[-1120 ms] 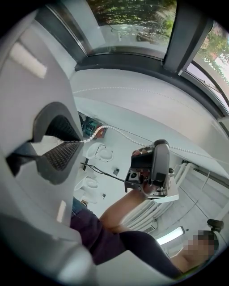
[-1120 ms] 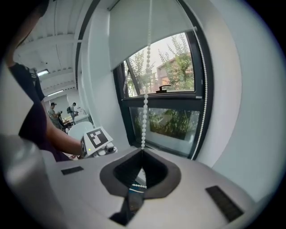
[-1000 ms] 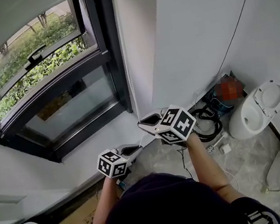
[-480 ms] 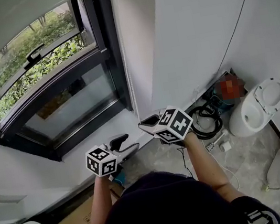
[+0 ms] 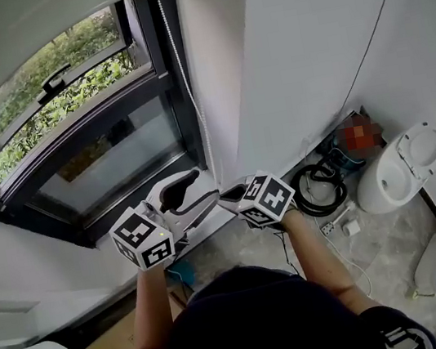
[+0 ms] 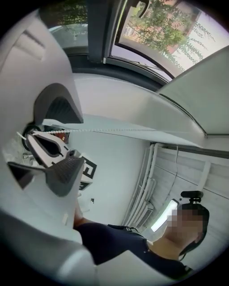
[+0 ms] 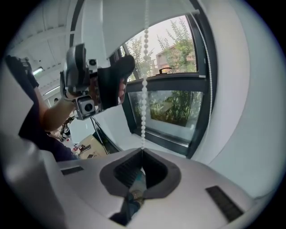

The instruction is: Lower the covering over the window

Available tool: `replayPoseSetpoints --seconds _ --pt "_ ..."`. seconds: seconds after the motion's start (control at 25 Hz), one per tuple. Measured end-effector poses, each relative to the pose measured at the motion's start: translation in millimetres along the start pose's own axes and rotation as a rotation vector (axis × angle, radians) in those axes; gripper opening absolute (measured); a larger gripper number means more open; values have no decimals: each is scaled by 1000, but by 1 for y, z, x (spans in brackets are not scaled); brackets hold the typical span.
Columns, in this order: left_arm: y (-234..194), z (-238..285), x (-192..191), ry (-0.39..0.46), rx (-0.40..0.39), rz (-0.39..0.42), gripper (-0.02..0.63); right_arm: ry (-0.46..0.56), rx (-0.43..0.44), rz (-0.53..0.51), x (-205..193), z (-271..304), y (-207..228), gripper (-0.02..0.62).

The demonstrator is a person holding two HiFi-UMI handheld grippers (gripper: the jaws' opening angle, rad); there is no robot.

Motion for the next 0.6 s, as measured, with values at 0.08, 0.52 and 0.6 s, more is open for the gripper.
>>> replayPoseSetpoints --seconds 0.08,0.52,0.6 --pt "0 8 12 12 -10 3 244 3 4 1 0 0 -1 12" --pt "-18 29 66 75 43 39 110 14 16 -17 0 0 -11 12" --pt "-19 31 68 73 46 45 29 14 14 -20 0 0 -11 12"
Point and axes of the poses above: the fingertips, and each gripper's own axes: z forward along the fingers, y to its right, x out of its top, the point moved 3 cm from there along -z, backward along the fingers, and after that the axes turned 1 degree about z, right-handed, at the moved point
